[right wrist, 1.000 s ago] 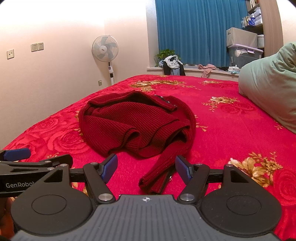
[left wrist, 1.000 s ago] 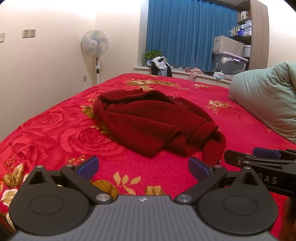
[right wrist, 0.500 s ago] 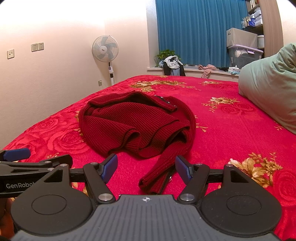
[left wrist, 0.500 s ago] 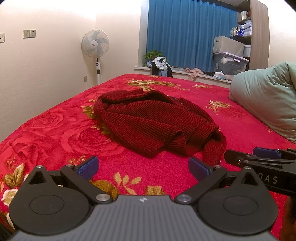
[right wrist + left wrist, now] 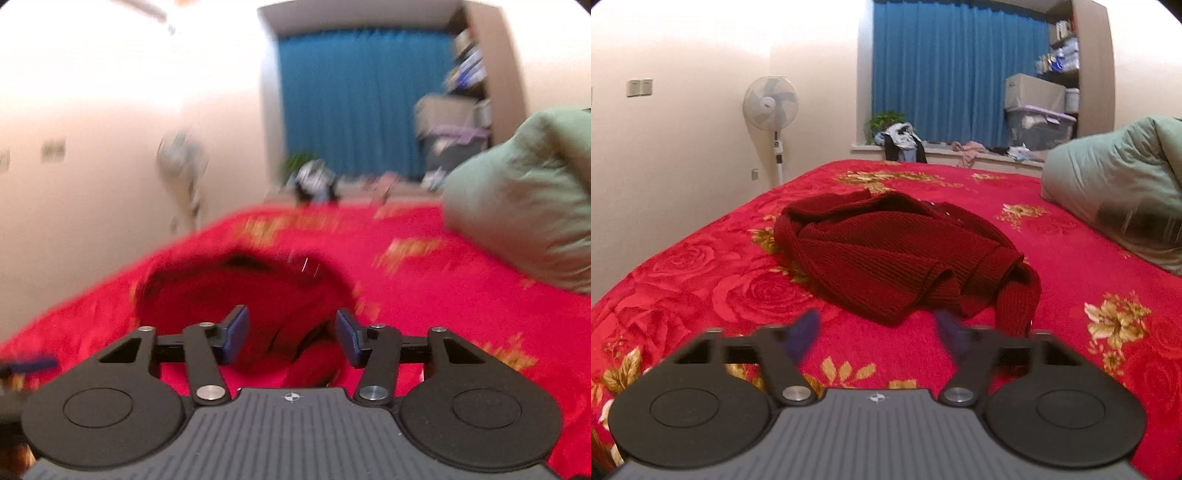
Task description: Fold small clothes
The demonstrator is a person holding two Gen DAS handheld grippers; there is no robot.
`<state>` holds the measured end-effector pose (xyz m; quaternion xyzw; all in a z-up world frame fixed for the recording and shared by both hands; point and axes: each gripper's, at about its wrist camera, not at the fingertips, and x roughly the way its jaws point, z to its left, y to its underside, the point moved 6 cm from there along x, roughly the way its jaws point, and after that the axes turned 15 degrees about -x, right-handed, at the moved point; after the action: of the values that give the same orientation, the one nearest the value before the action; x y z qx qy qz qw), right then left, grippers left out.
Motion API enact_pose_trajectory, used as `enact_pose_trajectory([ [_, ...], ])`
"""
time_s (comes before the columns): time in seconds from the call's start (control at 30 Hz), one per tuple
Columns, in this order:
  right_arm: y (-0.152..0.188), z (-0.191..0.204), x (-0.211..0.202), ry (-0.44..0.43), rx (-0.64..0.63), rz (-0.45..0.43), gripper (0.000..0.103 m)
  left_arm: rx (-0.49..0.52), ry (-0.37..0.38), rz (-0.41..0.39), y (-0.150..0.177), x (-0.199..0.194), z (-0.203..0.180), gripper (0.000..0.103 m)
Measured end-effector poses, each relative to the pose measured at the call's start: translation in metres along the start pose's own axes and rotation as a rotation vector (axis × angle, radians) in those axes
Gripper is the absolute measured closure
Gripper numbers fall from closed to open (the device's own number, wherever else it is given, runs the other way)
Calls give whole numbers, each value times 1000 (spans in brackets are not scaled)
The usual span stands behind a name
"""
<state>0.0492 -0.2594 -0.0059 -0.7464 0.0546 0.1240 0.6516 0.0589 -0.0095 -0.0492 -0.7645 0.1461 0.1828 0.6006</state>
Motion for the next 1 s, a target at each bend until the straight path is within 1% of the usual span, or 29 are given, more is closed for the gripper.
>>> enact_pose_trajectory([
  [0.03, -6, -10, -2, 15, 19, -27, 56, 2, 2, 6, 0, 2, 1, 64],
  [0.07, -10, -18, -1, 26, 29, -41, 56, 4, 0, 11, 0, 4, 3, 74],
  [0.13, -17, -35, 6, 48, 39, -45, 56, 8, -10, 14, 0, 7, 7, 75],
  [0.23, -23, -62, 29, 26, 68, -23, 54, 2, -23, 26, -2, 12, 14, 75],
  [0.33, -19, -73, 62, -47, 65, 58, 54, -16, -26, 55, -6, 22, 21, 75],
  [0.43, -5, -71, 98, -99, 59, 136, 54, -24, -36, 75, -16, 45, 25, 75],
  [0.47, 4, -69, 109, -114, 59, 166, 54, -37, -38, 87, -19, 54, 26, 75],
  [0.57, 35, -59, 139, -132, 70, 299, 54, -122, -15, 142, -26, 90, 28, 75],
  [0.6, 42, -54, 146, -164, 84, 330, 54, -157, -12, 159, -27, 104, 30, 74],
  [0.63, 50, -48, 153, -207, 98, 367, 55, -184, -11, 178, -27, 117, 32, 70],
  [0.67, 55, -46, 158, -224, 102, 389, 55, -213, -11, 202, -27, 132, 33, 61],
  [0.7, 61, -43, 162, -227, 98, 403, 55, -245, -14, 228, -26, 147, 34, 54],
  [0.73, 66, -39, 165, -235, 93, 422, 55, -275, -26, 249, -24, 160, 37, 42],
  [0.77, 71, -38, 169, -247, 94, 441, 55, -307, -44, 260, -23, 172, 41, 38],
  [0.83, 78, -29, 174, -278, 110, 478, 55, -365, -56, 283, -22, 192, 46, 37],
  [0.9, 83, -22, 176, -294, 115, 496, 71, -391, -77, 296, -21, 207, 47, 38],
  [0.93, 82, -20, 176, -306, 110, 491, 82, -392, -75, 295, -21, 211, 45, 39],
  [0.97, 81, -17, 176, -316, 103, 486, 87, -378, -63, 300, -22, 215, 42, 51],
  [1.0, 79, -16, 177, -324, 96, 474, 88, -343, -49, 310, -24, 220, 38, 62],
])
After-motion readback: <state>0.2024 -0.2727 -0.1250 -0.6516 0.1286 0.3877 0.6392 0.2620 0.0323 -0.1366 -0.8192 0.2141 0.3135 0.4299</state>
